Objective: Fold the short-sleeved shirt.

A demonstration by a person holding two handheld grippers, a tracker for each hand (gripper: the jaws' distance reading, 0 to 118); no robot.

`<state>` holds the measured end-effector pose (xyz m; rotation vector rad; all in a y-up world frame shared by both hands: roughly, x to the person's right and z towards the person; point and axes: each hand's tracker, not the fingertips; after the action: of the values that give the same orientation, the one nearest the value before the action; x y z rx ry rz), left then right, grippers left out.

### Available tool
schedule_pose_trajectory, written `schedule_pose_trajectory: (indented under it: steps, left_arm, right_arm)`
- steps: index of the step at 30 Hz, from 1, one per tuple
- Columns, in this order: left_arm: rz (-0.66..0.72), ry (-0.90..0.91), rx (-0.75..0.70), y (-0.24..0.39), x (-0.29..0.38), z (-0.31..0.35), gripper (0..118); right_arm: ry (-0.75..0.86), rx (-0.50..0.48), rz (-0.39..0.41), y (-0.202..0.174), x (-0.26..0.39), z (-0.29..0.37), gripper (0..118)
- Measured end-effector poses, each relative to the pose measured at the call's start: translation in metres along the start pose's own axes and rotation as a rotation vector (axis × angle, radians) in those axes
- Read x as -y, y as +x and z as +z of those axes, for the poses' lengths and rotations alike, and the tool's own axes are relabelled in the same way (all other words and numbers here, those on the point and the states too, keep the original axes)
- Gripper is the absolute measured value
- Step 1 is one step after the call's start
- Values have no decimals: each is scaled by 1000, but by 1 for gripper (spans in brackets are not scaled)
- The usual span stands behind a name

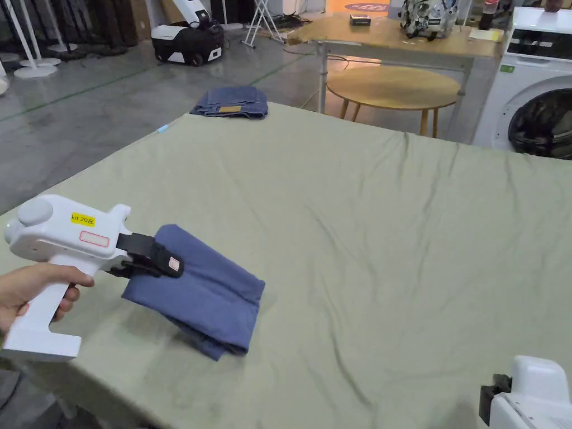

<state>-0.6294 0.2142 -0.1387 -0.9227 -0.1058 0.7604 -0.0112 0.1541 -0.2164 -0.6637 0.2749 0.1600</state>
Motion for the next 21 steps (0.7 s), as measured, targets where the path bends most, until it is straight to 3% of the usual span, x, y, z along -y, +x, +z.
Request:
schedule_pose_trajectory:
  steps: [6,10,12,14,17,21]
  left_arm:
    - [74,11,-64,-51,-26,15,18]
    - [68,-8,-126,-50,-16,3,18]
    - [33,19,-197,-46,-13,0,31]
    - [-43,75,-336,-52,-25,5,65]
    - [-20,103,-414,-49,-31,15,65]
    - [-132,234,-653,-12,-29,33,64]
  right_arm:
    - [-10,22,-12,14,5,-9,0]
    - [-22,23,-15,12,8,-12,0]
    - [-29,18,-20,12,8,-14,0]
    - [-31,14,-16,12,13,-21,0]
    - [-32,9,-10,11,12,-21,0]
    - [-24,10,-13,10,12,-15,0]
